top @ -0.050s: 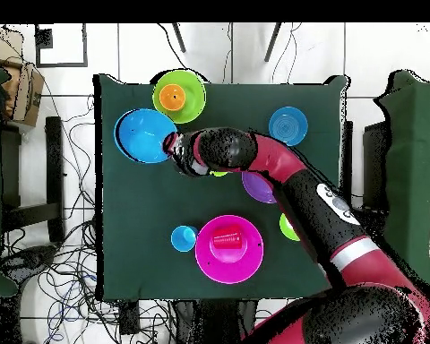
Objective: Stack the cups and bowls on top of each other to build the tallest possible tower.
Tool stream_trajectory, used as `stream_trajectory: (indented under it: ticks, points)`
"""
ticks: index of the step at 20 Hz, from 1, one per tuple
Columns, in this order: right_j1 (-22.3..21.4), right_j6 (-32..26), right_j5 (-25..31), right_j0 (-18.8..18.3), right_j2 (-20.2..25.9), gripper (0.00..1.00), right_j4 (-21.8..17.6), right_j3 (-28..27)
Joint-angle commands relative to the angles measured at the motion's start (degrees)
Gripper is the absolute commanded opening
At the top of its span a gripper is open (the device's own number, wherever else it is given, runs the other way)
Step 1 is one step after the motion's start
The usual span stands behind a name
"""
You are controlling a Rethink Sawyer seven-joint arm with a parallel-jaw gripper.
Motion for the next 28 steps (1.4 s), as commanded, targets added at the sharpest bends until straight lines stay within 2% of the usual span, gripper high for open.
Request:
stream_trajectory:
  ticks: [1,4,8,11,14,18,21,24,28]
  points:
    - [-1.21,-5.05,9.1,3.4,-2.48,0.0,-0.25,-7.03]
    - [-0.65,-5.05,10.35,4.39,-3.36,0.0,-0.94,-9.35]
    - [0.69,-7.55,7.28,4.9,-3.63,0.0,-4.12,-11.49]
    - [0.93,-8.2,7.08,5.65,-4.05,0.0,-5.15,-13.13]
    - [0.84,-8.69,8.26,5.73,-3.92,0.0,-5.14,-14.52]
    - [-0.31,-10.52,8.9,6.53,-4.46,0.0,-7.79,-15.8]
    - [-0.5,-10.59,7.02,7.03,-4.49,0.0,-9.65,-17.12]
    - [-0.44,-9.75,9.64,7.67,-4.78,0.0,-9.66,-19.0]
    - [-0.49,-8.06,7.36,8.32,-5.1,0.0,-10.82,-20.45]
